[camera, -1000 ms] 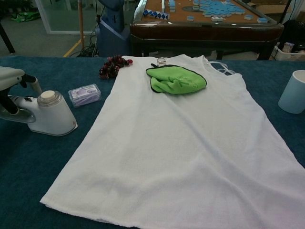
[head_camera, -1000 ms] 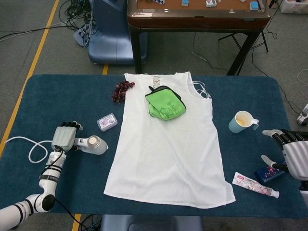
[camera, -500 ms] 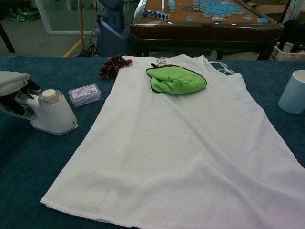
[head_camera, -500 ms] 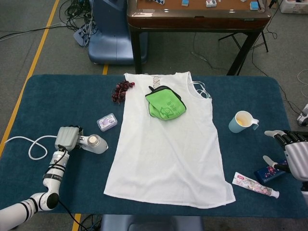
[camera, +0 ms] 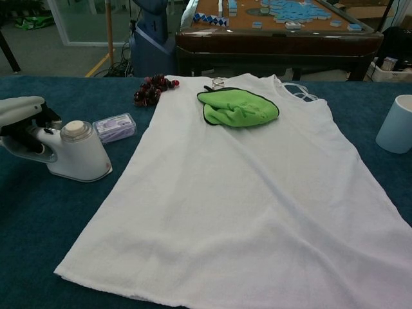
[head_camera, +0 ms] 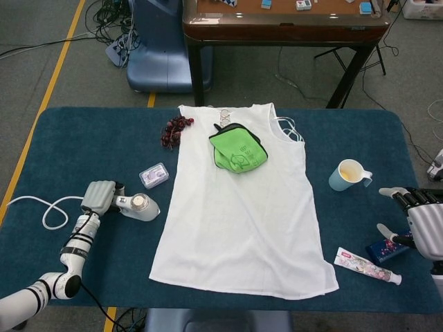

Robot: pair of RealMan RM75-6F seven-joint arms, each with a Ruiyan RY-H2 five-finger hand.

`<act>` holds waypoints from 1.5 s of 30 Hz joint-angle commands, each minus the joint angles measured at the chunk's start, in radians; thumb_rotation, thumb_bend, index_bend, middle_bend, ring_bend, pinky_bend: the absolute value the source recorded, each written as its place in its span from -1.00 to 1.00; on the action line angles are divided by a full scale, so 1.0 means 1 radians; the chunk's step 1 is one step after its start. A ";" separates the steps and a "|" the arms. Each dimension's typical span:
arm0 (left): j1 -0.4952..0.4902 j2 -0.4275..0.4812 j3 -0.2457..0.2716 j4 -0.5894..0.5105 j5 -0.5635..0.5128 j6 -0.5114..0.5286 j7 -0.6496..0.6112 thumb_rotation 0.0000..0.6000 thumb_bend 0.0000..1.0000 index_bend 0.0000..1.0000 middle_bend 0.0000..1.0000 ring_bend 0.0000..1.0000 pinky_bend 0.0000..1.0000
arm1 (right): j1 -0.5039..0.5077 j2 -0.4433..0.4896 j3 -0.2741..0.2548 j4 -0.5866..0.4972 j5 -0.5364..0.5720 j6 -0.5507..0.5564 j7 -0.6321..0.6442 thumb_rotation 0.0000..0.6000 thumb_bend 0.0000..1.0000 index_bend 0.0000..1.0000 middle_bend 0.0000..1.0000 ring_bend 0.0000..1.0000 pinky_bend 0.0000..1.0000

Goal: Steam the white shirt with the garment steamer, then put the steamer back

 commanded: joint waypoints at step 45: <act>-0.069 0.042 -0.039 -0.359 0.043 0.037 -0.036 1.00 -0.66 0.57 0.19 0.02 0.17 | 0.232 -0.117 -0.147 -0.040 -0.149 -0.463 -0.042 1.00 0.92 -0.74 -0.58 -0.73 -0.58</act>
